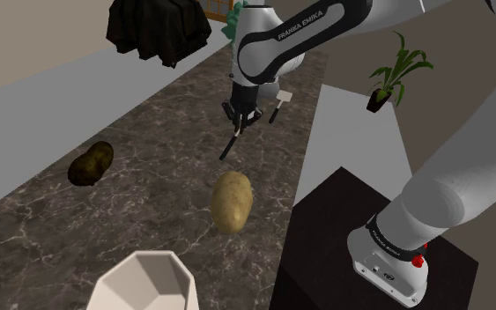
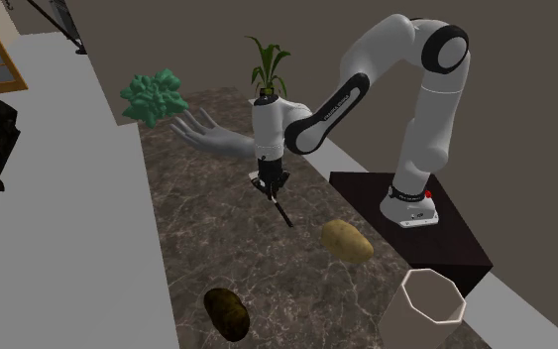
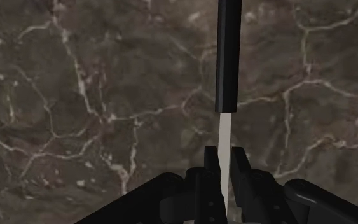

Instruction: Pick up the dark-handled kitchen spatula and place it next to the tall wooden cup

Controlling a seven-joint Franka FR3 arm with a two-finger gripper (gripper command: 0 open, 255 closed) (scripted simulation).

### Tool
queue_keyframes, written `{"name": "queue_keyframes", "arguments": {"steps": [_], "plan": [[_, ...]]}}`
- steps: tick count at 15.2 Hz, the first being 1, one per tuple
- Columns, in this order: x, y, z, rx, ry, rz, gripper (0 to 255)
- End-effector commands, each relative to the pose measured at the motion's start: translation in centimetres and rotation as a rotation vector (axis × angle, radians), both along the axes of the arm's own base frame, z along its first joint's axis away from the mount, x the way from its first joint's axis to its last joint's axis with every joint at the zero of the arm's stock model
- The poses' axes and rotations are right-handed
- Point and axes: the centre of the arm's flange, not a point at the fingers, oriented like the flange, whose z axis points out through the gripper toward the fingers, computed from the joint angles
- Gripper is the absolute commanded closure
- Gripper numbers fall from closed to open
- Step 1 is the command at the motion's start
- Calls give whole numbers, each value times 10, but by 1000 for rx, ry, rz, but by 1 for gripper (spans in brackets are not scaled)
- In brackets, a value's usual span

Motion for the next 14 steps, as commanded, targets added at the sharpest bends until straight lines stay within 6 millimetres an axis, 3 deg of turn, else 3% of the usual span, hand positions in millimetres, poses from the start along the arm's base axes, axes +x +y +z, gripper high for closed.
{"name": "queue_keyframes", "arguments": {"steps": [1, 4, 14], "plan": [[0, 0, 0, 0, 0, 0, 255], [0, 0, 0, 0, 0, 0, 255], [0, 0, 53, 0, 0, 0, 255]]}}
